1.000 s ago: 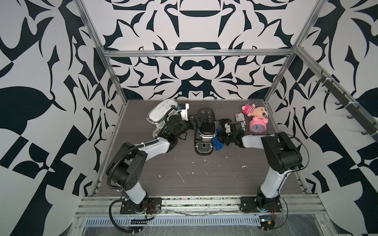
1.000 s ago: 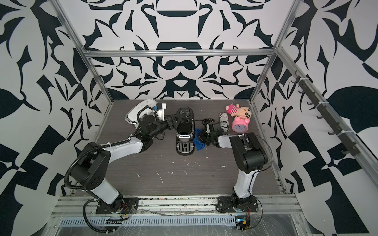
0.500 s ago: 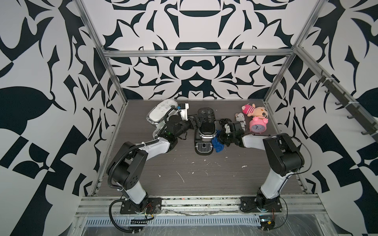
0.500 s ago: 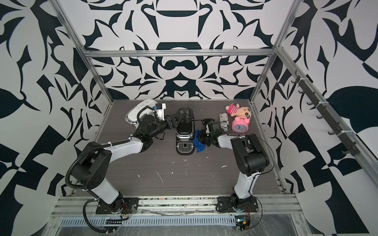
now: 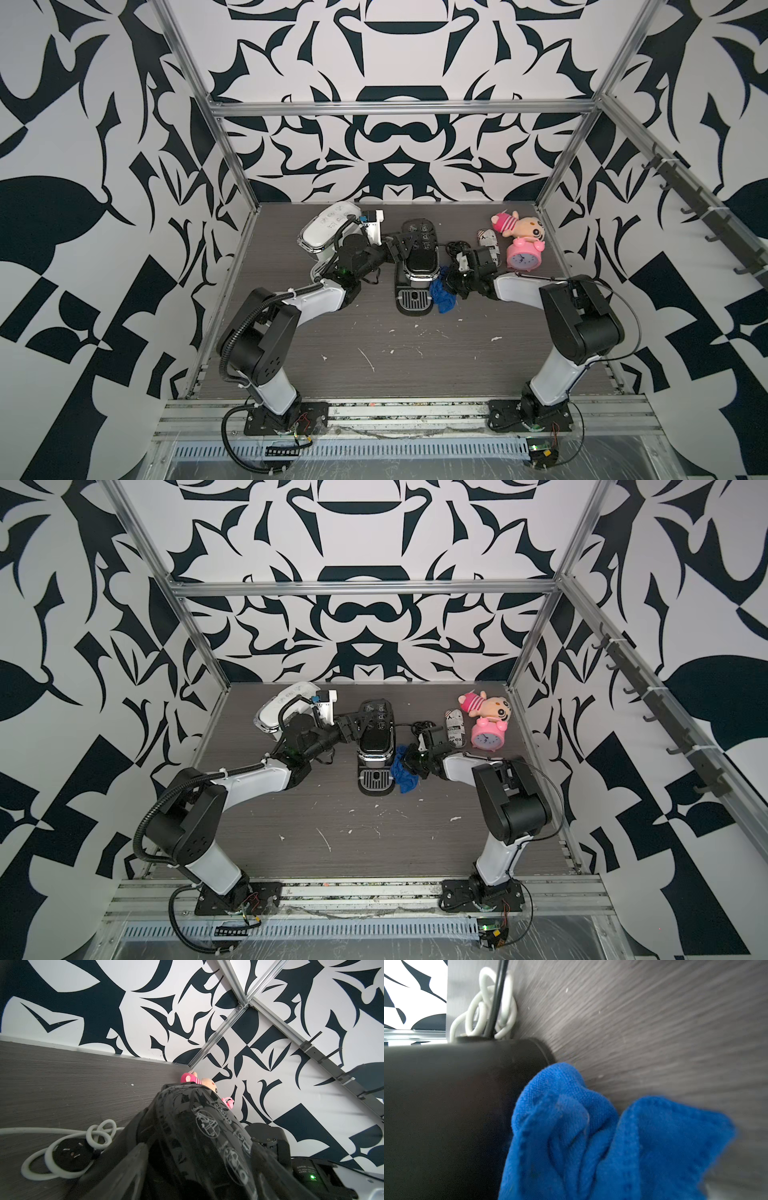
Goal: Wipe the surface of a coffee machine
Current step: Wipe the dirt from the surface of the coffee machine.
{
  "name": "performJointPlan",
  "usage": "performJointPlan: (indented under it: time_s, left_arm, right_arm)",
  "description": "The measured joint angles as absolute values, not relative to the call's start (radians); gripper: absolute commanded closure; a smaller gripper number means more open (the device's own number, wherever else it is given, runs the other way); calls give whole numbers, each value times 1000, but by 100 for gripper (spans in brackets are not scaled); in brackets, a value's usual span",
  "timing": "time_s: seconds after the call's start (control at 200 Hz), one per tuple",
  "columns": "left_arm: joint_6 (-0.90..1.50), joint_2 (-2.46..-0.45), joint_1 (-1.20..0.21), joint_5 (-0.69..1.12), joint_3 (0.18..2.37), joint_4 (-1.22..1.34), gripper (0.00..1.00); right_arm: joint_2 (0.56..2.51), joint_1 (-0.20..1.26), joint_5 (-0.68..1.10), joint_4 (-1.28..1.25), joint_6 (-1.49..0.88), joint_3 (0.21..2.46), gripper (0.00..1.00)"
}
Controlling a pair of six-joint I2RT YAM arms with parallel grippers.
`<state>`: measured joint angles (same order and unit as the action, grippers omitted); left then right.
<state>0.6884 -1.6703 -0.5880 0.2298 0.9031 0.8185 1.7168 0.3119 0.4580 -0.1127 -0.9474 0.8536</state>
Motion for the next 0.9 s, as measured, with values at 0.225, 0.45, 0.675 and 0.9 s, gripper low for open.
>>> performJointPlan:
  time_s: [0.225, 0.45, 0.675, 0.9]
  left_arm:
    - [694, -1677, -587, 231, 908, 823, 20]
    - [710, -1687, -581, 233, 911, 839, 21]
    - [724, -1694, -572, 236, 913, 852, 22]
    - [732, -1694, -572, 236, 912, 853, 22]
  right_arm:
    - [1629, 320, 448, -51, -947, 873, 100]
    - [1754, 318, 452, -107, -945, 880, 100]
    - [1854, 287, 552, -213, -951, 885, 100]
    - [1809, 295, 519, -134, -949, 907, 100]
